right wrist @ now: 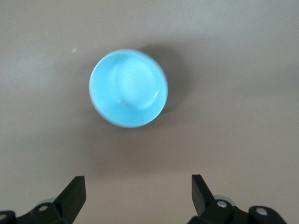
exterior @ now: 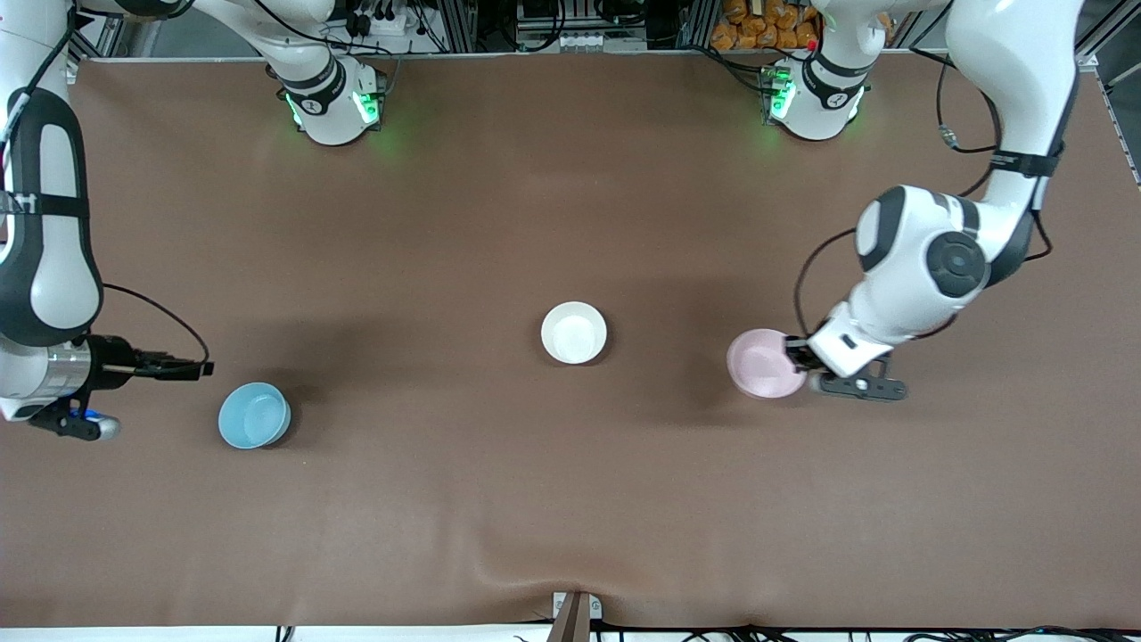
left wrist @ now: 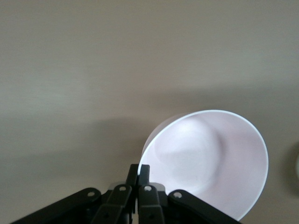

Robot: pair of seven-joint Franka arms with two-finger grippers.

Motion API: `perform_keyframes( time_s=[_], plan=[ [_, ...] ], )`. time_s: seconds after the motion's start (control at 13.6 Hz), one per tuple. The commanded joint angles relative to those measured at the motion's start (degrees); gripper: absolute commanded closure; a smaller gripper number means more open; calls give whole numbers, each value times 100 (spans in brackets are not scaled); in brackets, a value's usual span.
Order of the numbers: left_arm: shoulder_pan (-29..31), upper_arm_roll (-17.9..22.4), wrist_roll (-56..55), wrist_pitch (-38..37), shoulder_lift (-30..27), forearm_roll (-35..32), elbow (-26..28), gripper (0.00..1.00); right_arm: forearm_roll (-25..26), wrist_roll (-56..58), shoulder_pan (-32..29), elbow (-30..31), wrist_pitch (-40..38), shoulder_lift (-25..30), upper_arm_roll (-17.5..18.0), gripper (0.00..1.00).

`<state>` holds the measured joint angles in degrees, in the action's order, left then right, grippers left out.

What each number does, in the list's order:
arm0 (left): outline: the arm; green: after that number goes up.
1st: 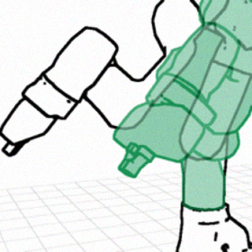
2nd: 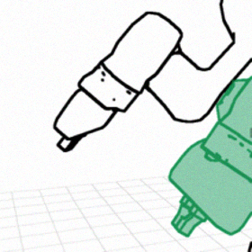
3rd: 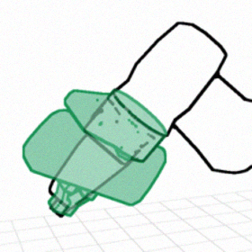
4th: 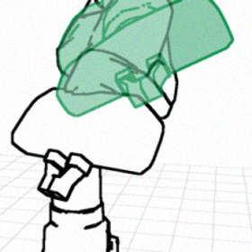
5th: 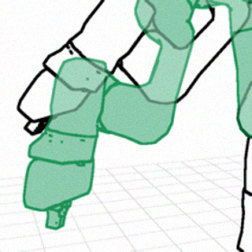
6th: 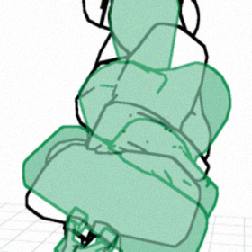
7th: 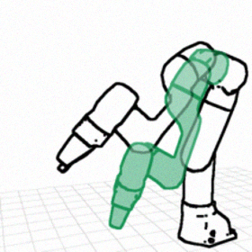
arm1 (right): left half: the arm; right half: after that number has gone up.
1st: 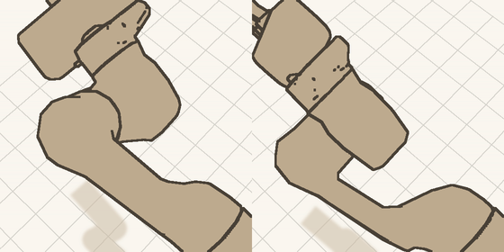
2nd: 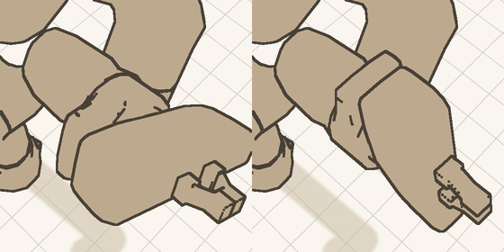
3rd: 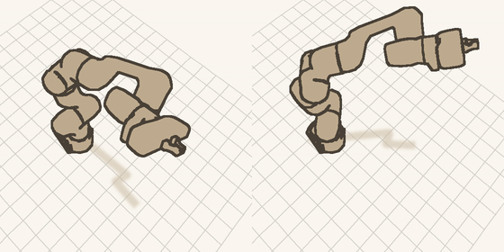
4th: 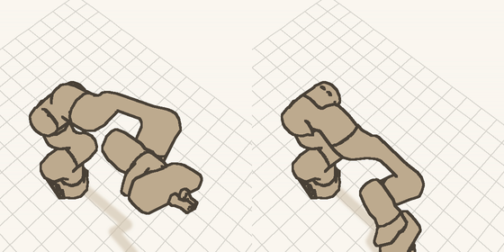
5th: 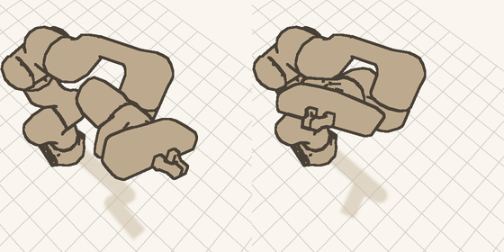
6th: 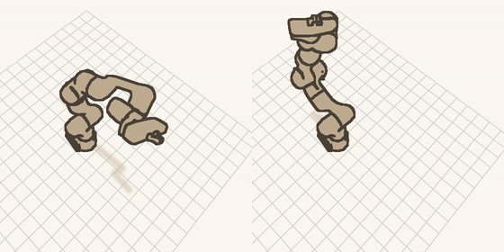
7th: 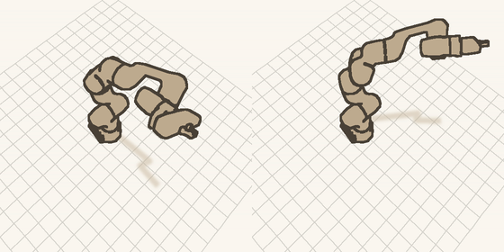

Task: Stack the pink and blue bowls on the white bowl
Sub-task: 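Lower the pink bowl into the white bowl while the right gripper grasps blue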

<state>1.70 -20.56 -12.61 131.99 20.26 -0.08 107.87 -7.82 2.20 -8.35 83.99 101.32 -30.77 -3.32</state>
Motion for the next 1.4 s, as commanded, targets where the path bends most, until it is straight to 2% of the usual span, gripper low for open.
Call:
perform_keyframes(
  time_s=[0.0,0.15,0.37,0.59,0.81,1.03,1.1,1.33],
  plan=[
    [-562,-97,-846,-366,346,-27,-730,100,210,9,-174,-93,291,-305,33,0],
    [-1038,-97,-1408,-385,688,-18,-1196,100,167,17,-289,-49,589,-499,33,0],
    [-1591,-97,-2077,-385,1260,-18,-1864,100,158,17,-123,239,914,-552,50,0],
    [-2145,-36,-2701,-385,1805,-71,-2304,100,157,17,79,969,2222,-500,59,0],
    [-2296,34,-2835,-393,1886,-202,-2227,100,157,0,229,1408,2908,-535,59,0],
    [-2331,34,-2887,-402,1789,-256,-1814,100,157,0,220,1656,3341,-544,59,0],
    [-2358,34,-2896,-402,1780,-256,-1753,100,157,0,185,1656,3342,-552,59,11],
    [-2437,26,-2896,-394,1815,-265,-1735,100,157,9,176,1656,3342,-553,59,54]
  ],
)
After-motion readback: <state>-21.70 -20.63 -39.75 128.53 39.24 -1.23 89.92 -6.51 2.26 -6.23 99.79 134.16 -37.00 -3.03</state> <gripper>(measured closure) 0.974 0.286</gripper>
